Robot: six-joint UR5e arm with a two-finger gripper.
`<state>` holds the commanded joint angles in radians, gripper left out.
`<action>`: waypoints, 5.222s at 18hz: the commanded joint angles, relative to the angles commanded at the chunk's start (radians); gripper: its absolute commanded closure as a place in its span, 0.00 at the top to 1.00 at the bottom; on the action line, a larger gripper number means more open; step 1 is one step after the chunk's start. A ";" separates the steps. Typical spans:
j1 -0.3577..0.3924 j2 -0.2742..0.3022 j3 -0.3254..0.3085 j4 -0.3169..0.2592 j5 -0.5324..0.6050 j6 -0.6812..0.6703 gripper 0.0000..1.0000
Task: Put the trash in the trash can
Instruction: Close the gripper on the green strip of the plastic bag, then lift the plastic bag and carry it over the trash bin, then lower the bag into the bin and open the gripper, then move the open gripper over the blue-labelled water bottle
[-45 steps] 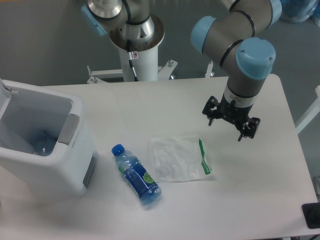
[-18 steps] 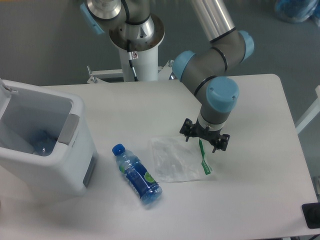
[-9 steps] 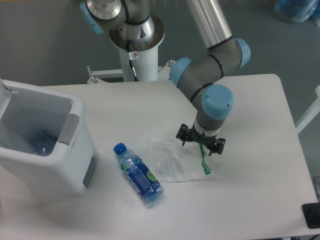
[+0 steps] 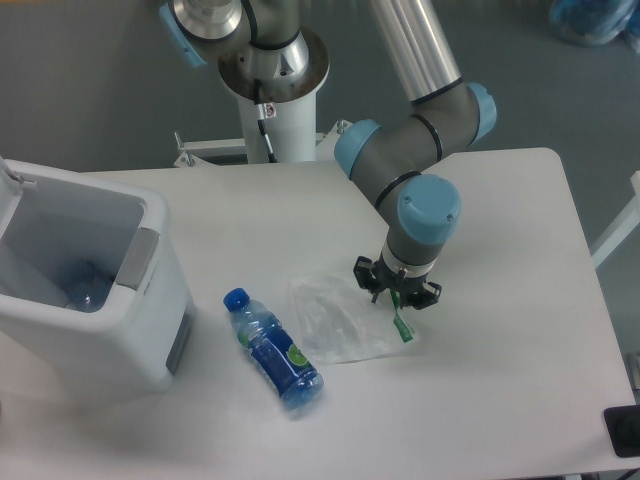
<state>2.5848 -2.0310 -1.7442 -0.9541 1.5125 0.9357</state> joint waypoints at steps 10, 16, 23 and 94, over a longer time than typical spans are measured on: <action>0.028 0.052 0.087 -0.006 -0.017 0.008 0.10; 0.051 0.098 0.169 -0.008 -0.211 -0.058 0.10; 0.054 0.179 0.242 -0.008 -0.416 -0.212 0.10; -0.304 0.428 0.114 0.005 -0.403 -0.373 1.00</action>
<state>2.2807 -1.6029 -1.6307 -0.9495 1.1091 0.5629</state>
